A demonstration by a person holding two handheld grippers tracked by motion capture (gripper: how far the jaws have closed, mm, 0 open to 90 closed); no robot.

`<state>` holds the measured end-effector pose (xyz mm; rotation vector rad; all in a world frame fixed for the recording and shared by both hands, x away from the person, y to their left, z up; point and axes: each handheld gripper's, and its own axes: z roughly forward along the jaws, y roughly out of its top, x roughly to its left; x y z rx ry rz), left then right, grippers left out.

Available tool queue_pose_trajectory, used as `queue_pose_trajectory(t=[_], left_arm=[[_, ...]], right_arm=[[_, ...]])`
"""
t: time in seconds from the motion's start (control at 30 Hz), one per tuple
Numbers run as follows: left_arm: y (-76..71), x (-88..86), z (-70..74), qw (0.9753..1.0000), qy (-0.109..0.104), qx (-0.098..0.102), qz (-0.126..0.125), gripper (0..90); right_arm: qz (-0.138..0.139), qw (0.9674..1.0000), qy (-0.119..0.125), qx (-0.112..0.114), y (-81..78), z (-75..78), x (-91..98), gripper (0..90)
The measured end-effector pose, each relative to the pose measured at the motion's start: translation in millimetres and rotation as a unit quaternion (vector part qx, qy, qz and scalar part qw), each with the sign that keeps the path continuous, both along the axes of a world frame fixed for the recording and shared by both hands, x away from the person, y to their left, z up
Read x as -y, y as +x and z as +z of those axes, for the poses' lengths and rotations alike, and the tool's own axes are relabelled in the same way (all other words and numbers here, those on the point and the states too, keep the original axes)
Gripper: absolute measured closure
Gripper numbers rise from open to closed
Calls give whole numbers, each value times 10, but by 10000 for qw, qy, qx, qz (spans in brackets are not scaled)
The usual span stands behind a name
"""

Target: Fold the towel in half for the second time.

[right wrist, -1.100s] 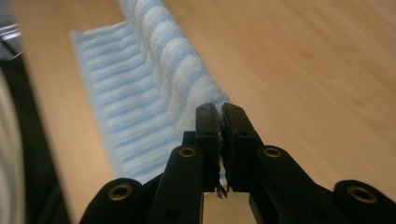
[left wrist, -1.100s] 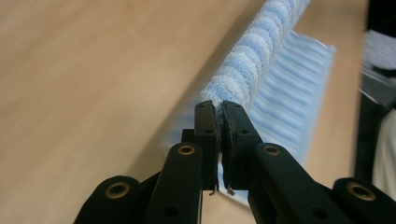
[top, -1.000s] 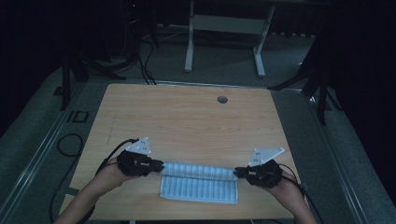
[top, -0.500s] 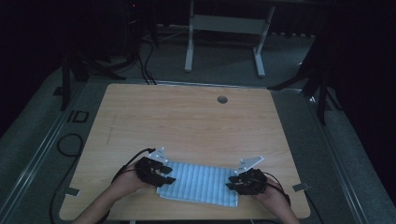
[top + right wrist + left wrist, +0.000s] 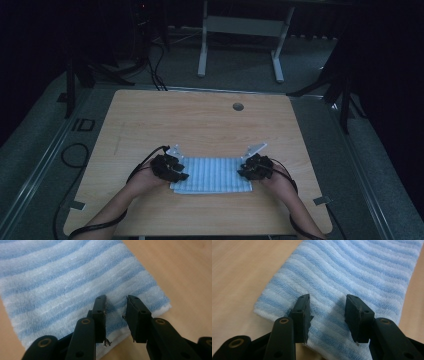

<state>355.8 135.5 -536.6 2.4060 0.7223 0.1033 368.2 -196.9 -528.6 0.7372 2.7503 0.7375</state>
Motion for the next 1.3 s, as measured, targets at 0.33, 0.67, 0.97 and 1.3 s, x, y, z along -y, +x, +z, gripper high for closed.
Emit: queue_pose_trajectory(t=[0.33,0.67,0.97,1.3], left_arm=[[426,-128,14,9990,34,-49,436,549],[660,-250,6,9974,-56,-86,715,541],[736,-323,14,9954,-142,-120,935,512],[658,-388,79,9941,-473,105,968,160]], right_arm=[[-207,9997,1,-121,562,12,-213,681],[-315,9987,196,-355,871,10,-293,680],[-372,9982,313,-342,929,6,-377,625],[-369,9963,778,19,826,46,-310,259]])
